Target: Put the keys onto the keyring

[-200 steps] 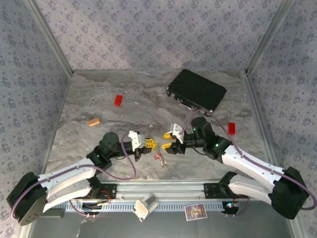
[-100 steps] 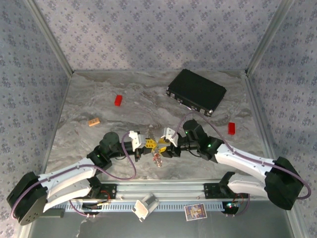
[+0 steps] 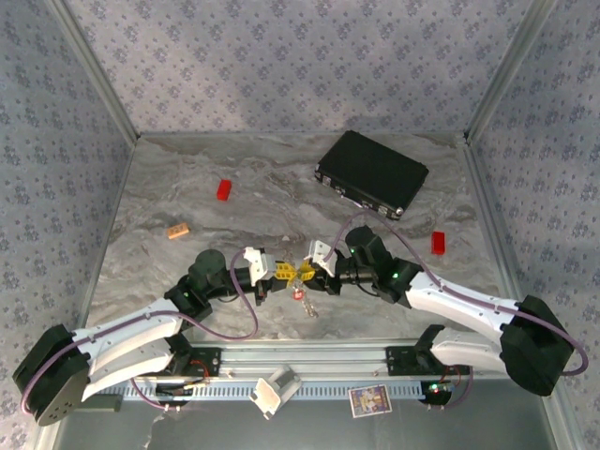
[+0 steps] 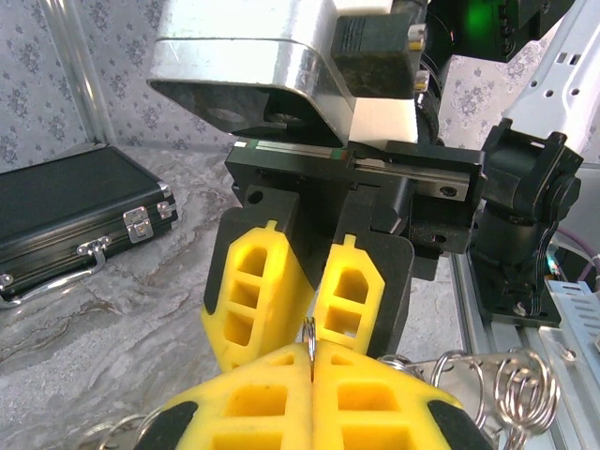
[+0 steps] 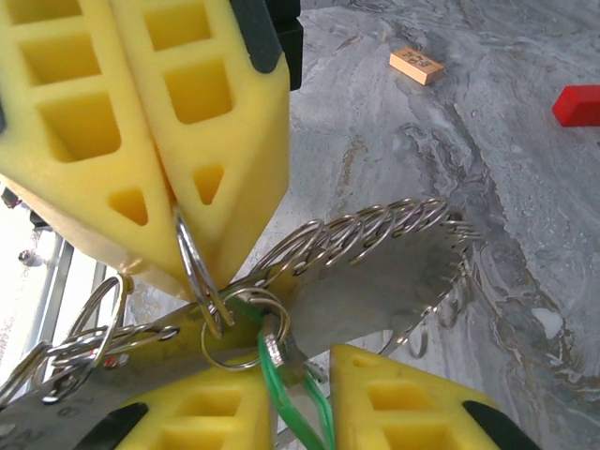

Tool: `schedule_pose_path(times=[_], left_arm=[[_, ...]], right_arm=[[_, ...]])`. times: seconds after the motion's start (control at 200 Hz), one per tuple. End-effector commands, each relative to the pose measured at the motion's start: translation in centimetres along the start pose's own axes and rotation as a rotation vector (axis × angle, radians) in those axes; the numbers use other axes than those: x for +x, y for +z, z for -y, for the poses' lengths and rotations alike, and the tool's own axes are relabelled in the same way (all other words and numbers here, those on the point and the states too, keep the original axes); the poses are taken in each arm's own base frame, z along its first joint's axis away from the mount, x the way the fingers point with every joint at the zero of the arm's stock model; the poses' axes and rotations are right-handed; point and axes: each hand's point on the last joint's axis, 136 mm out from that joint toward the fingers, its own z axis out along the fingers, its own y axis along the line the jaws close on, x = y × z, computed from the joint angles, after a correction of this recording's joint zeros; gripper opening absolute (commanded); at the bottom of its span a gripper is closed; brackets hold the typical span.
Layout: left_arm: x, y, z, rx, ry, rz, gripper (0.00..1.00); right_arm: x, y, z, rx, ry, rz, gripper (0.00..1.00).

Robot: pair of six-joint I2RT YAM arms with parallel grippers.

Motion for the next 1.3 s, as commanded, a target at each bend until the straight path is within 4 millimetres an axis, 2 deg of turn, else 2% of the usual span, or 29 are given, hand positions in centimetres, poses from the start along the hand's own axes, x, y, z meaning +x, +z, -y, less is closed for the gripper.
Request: schedule_pose_path(times=[0.0, 0.25, 0.56, 0.8, 1.024, 1.204, 1.294], left_arm=[[-3.1, -0.2, -0.1, -0.002, 0.043, 0.088, 0.0], [-2.8, -0.2, -0.1, -0.004, 0.041, 0.072, 0.0], [-2.6, -0.2, -0.4, -0.02, 0.052, 0.058, 0.0], [-1.1, 0.1, -1.5, -0.073, 0.065, -0.036, 0.0], [0.3, 1.0, -1.8, -0.055, 0.046, -0.104, 0.0], [0.5, 1.5, -2.0, -0.051, 0.037, -0.108, 0.12], [0.2, 1.5, -2.2, -0.058, 0.036, -0.098, 0.27]], right_arm=[[-0.8, -0.4, 0.1, 0.017, -0.02, 0.003, 0.17], [-2.1, -1.5, 1.0, 0.094, -0.073, 0.007, 0.07], [-3.0, -2.5, 0.8, 0.107, -0.121, -0.011, 0.03], [-2.3, -3.7, 2.1, 0.2, -0.157, -0.092, 0.0], [-3.7, -3.9, 2.3, 0.221, -0.178, -0.087, 0.0], [-3.7, -3.8, 2.7, 0.259, -0.191, -0.111, 0.0], [-3.6, -3.7, 2.9, 0.271, -0.191, -0.119, 0.0]])
